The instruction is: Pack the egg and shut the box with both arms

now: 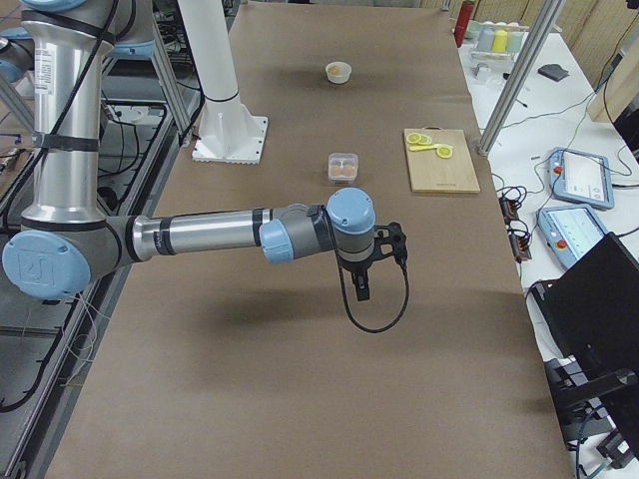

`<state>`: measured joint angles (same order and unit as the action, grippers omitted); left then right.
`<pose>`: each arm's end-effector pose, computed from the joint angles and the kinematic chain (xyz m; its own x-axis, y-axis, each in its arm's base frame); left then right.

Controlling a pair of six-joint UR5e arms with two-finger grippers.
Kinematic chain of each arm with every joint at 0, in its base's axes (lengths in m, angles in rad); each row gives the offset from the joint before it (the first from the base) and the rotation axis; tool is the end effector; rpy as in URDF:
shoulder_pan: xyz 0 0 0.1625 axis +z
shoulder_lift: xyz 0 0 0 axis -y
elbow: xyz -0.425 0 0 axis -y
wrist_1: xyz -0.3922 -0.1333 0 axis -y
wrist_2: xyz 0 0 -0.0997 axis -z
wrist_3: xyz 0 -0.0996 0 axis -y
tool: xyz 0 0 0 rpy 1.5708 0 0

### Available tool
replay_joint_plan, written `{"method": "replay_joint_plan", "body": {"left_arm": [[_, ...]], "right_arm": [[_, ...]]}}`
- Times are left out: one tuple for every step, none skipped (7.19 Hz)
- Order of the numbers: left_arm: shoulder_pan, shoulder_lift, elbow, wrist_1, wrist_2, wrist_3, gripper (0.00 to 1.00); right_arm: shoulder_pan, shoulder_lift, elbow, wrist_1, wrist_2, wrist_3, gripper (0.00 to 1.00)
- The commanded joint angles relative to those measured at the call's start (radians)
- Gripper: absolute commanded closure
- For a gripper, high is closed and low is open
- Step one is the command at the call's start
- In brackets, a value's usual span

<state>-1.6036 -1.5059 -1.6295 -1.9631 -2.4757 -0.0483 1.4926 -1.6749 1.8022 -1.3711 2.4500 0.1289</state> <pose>-0.0707 -0.4781 0.6085 0.6249 0.2307 -0.7458 0.0606 0.9381 0.3410 0.0205 -0.4627 0.5635 0.6209 -0.1726 0.7647 -0.0059 0.9744 0.2248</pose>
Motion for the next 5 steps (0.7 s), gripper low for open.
{"method": "replay_joint_plan", "body": {"left_arm": [[0.046,0.001,-0.027,-0.029,-0.044,-0.304,0.02],[0.095,0.003,-0.082,-0.029,-0.046,-0.475,0.02],[0.182,0.001,-0.139,-0.028,-0.036,-0.639,0.02],[0.303,0.001,-0.22,-0.028,0.027,-0.839,0.02],[0.446,0.006,-0.281,-0.026,0.134,-1.031,0.02]], "right_arm": [[-0.072,0.012,0.008,0.02,-0.056,0.146,0.0],[-0.127,0.03,0.022,0.021,-0.106,0.27,0.0],[-0.184,0.043,0.038,0.021,-0.141,0.382,0.0],[-0.219,0.052,0.057,0.021,-0.169,0.449,0.0],[-0.227,0.054,0.062,0.021,-0.17,0.457,0.0]]}}
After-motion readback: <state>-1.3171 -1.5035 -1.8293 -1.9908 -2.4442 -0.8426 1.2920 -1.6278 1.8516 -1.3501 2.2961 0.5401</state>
